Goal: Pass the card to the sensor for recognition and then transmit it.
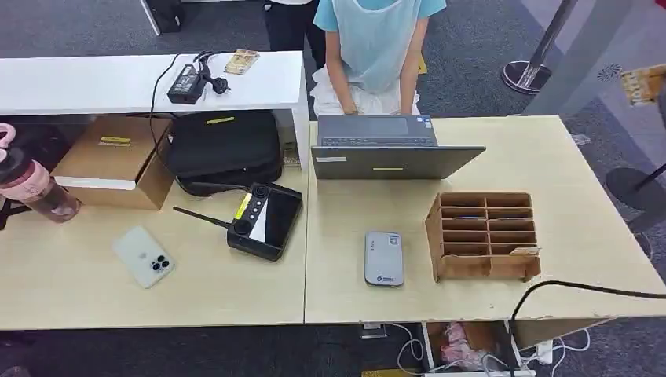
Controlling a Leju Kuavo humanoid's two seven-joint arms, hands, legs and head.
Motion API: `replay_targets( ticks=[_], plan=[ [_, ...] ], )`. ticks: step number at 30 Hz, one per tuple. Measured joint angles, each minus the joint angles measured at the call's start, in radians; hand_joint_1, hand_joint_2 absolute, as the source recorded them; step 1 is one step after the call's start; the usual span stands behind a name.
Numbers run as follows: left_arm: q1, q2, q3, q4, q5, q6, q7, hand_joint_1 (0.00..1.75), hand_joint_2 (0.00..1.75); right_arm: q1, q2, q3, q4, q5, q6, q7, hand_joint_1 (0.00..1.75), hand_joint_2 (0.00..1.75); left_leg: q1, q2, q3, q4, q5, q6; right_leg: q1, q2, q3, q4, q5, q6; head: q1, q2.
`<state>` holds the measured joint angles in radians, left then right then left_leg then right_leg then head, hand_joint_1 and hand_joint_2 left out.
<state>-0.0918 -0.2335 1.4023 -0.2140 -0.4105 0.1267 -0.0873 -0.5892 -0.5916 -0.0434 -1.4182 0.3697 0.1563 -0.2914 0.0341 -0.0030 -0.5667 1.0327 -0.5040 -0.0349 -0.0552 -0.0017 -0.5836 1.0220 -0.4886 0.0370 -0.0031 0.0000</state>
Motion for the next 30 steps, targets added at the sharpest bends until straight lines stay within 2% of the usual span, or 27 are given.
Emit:
replay_targets(
  ticks=[3,6,14,21,30],
  plan=[
    [0.0,0.0,0.0,0.0,0.003,0.0,0.0,0.0,1.75,0.058,-0.035,-0.011,-0.059,-0.039,0.053,-0.011,1.75,1.75,0.0,0.0,0.0,0.0,0.0,0.0,0.0,0.0,0.0,0.0,0.0,0.0,0.0,0.0],
    [-0.001,0.0,0.0,0.0,0.011,0.002,0.0,0.0,1.75,0.102,-0.041,0.002,-0.1,-0.037,0.107,-0.028,1.75,1.75,0.0,0.001,0.0,-0.001,0.0,0.0,0.0,0.001,0.001,0.0,0.0,0.0,0.0,0.0],
    [-0.003,-0.002,0.0,0.0,0.001,-0.008,0.0,0.0,1.75,0.162,0.013,0.186,-0.118,0.037,0.069,-0.031,1.75,1.75,0.0,0.001,0.001,-0.001,0.001,-0.002,0.0,0.0,0.001,0.001,0.0,0.0,0.0,0.0],
    [-0.006,0.0,0.0,0.0,0.007,-0.01,0.002,0.0,1.75,0.147,0.104,0.348,-0.07,0.091,0.068,-0.023,1.75,1.75,0.001,0.002,0.001,-0.002,0.002,-0.002,0.0,0.001,0.0,0.002,0.0,-0.001,0.0,0.0],
    [-0.01,-0.005,0.0,0.0,0.049,0.027,0.002,0.0,1.75,0.005,0.24,0.529,0.094,0.08,0.113,-0.024,1.75,1.75,0.001,0.001,0.001,-0.002,0.002,-0.003,0.0,0.001,0.0,0.002,0.0,-0.001,0.0,0.0]
  ],
)
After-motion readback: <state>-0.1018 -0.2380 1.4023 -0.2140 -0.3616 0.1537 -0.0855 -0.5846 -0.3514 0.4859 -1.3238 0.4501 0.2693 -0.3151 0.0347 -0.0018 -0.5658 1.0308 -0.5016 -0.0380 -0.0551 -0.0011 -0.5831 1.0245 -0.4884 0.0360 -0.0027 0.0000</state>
